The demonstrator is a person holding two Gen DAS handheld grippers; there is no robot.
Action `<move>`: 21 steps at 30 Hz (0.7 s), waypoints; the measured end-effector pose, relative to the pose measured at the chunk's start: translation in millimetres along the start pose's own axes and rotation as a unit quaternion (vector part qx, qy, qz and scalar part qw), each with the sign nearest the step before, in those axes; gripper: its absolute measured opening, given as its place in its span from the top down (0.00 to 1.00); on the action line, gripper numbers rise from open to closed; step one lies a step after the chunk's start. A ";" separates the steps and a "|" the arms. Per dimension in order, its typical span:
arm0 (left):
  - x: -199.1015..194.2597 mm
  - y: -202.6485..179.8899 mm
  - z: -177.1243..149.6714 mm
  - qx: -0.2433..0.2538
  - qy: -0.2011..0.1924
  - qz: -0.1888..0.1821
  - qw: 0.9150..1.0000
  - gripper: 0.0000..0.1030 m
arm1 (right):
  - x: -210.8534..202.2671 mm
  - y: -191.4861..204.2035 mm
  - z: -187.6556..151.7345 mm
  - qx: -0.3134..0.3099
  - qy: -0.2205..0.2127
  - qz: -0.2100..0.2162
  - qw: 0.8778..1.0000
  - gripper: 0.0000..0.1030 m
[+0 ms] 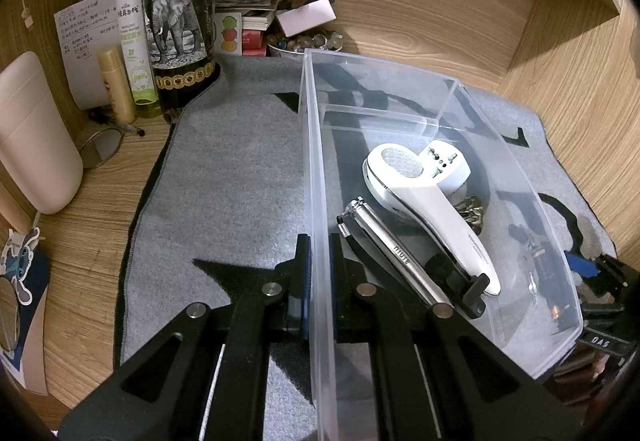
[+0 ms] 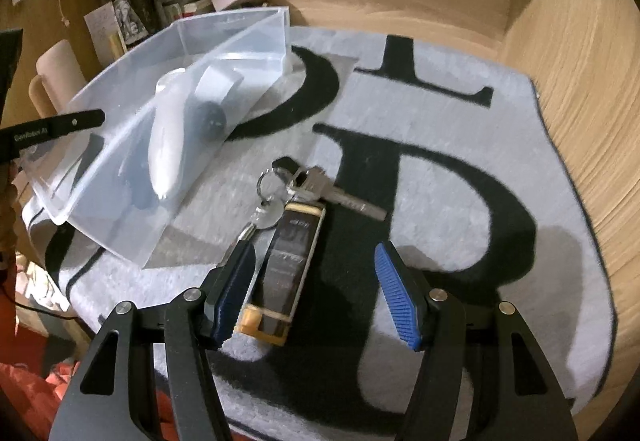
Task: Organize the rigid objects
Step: 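Grasp the black-and-gold rectangular case on the rug with the right gripper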
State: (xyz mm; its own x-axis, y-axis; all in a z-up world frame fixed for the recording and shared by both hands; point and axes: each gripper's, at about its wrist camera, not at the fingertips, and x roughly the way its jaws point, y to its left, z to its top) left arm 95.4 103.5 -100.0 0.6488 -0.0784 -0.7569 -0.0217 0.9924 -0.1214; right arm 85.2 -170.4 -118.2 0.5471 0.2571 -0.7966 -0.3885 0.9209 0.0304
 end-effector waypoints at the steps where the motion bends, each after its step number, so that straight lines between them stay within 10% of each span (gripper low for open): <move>1: -0.1 0.2 -0.1 0.000 0.000 0.000 1.000 0.94 | 2.4 1.9 -1.8 -0.003 0.001 -0.003 1.000 0.43; 6: 0.0 0.1 -0.1 0.000 0.000 0.000 1.000 0.94 | 2.8 1.8 -2.9 -0.003 -0.010 -0.010 1.000 0.45; 12: -0.1 0.3 -0.2 -0.001 0.000 0.000 1.000 0.94 | 0.8 -3.6 -0.7 0.002 -0.017 -0.015 1.000 0.79; 21: -0.4 0.5 0.0 0.000 0.000 0.000 1.000 0.94 | -2.1 -6.7 2.6 0.008 -0.020 -0.015 1.000 0.79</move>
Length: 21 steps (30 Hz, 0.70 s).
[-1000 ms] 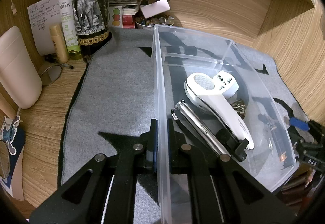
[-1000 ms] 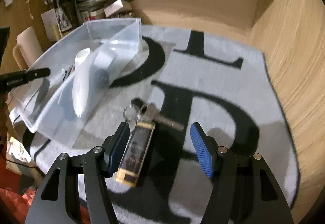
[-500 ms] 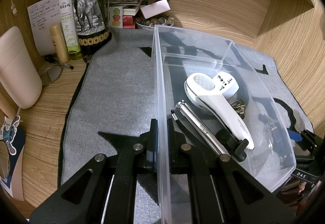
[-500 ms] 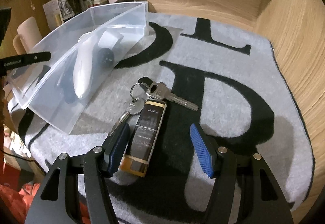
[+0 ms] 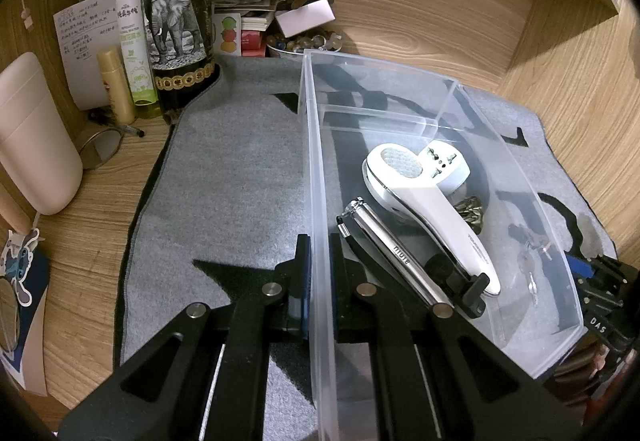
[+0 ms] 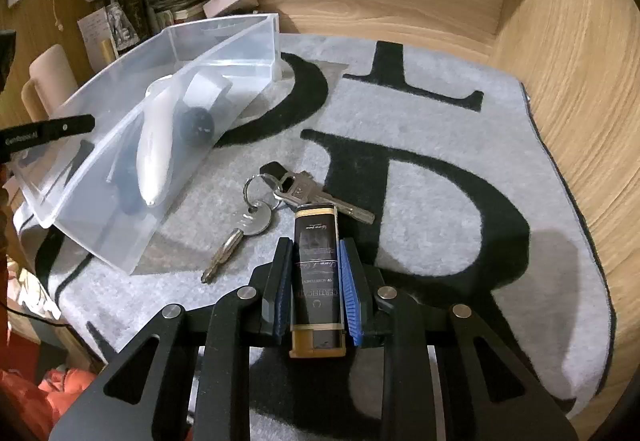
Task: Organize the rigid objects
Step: 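Grasp the black-and-gold rectangular case on the rug with the right gripper, then carry the black-and-gold case into the box and release it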
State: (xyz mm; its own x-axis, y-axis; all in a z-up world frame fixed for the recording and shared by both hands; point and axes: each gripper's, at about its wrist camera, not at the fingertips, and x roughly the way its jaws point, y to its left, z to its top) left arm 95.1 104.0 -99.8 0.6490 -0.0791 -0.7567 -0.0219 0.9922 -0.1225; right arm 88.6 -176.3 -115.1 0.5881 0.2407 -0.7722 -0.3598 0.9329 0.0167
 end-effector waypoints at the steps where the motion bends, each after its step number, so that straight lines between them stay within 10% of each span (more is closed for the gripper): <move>1: -0.1 0.1 -0.1 0.000 0.000 0.000 1.000 0.94 | -1.7 -0.1 0.9 0.000 -0.002 0.001 1.000 0.79; 21: -0.4 0.0 -0.1 0.000 -0.001 0.000 1.000 0.94 | -58.3 41.6 75.7 -0.094 -0.127 0.003 0.987 0.79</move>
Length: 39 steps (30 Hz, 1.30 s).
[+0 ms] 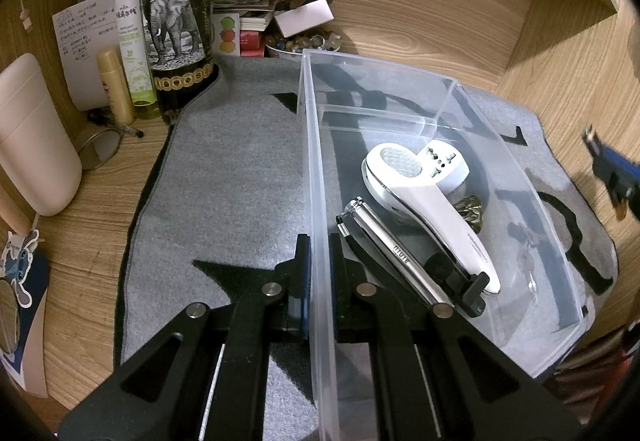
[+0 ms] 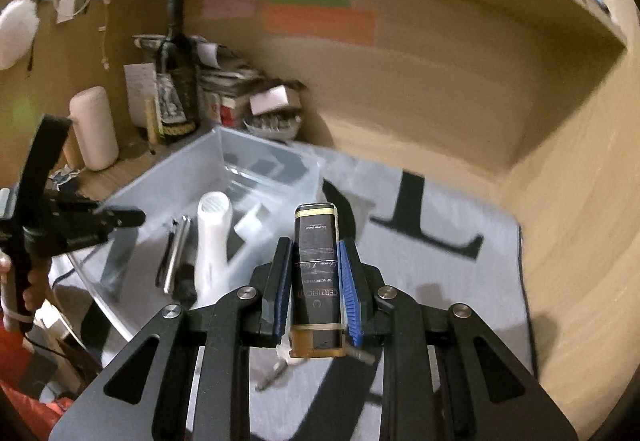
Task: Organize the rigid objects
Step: 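Carry the black-and-gold case into the box and release it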
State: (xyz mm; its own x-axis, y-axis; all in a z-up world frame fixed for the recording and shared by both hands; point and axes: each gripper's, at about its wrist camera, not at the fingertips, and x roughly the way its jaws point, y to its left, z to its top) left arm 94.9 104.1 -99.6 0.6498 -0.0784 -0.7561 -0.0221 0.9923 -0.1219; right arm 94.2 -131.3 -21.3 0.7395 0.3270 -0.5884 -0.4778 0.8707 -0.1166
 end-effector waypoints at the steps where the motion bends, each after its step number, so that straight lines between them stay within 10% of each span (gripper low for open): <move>1: 0.0 0.1 -0.1 0.000 0.000 0.000 1.000 0.94 | 0.8 1.8 4.5 -0.003 -0.005 0.003 1.000 0.79; 15: -0.1 -1.0 0.2 0.001 0.000 0.000 1.000 0.93 | 36.4 37.8 50.7 -0.018 -0.018 0.089 0.996 0.79; 39: 0.2 -3.6 0.8 0.000 -0.001 -0.001 1.000 0.93 | 107.1 94.3 34.9 -0.104 0.119 0.165 0.974 0.79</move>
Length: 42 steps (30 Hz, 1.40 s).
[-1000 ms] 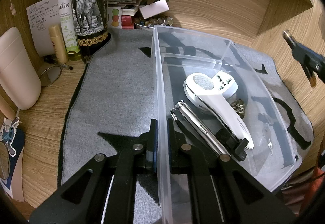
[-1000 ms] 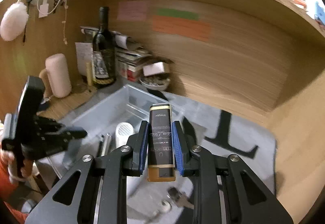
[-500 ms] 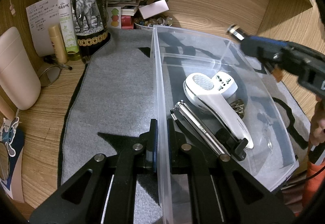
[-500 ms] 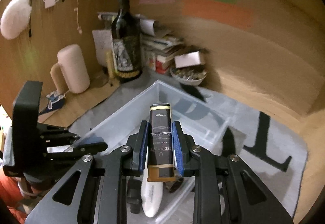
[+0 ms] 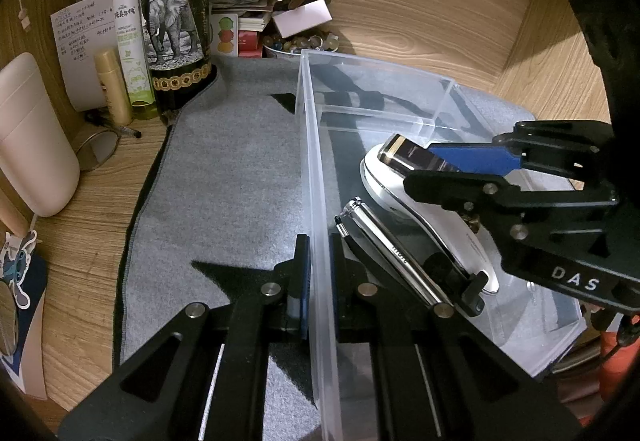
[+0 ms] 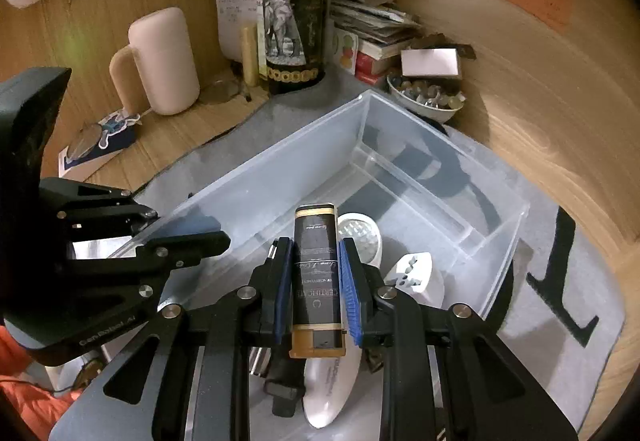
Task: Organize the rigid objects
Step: 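Carry the black-and-gold case into the box and release it, then grasp the silver keys on the rug with the right gripper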
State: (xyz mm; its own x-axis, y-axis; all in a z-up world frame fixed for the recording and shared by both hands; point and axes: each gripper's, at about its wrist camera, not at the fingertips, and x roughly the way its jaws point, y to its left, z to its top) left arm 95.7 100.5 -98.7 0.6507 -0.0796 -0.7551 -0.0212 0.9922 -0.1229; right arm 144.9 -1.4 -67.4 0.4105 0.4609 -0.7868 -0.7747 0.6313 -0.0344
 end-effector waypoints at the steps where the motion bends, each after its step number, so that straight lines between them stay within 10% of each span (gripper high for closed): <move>1: -0.3 1.1 -0.4 0.000 0.000 0.000 1.000 0.93 | 0.7 0.0 -0.6 0.000 0.002 0.000 1.000 0.79; 25: 0.1 -0.1 0.0 0.001 0.000 0.000 1.000 0.93 | -45.6 -14.5 -3.4 0.029 -0.058 -0.031 0.997 0.57; 42: -1.3 0.4 -0.7 0.002 -0.003 -0.001 1.000 0.93 | -111.9 -63.4 -61.7 0.110 -0.096 -0.139 0.979 0.47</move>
State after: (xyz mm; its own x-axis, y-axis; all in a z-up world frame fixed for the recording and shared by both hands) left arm 94.3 101.0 -98.2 0.6546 -0.0816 -0.7515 -0.0171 0.9923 -0.1226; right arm 118.3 -131.4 -15.3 0.6896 0.3472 -0.6356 -0.5063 0.8586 -0.0803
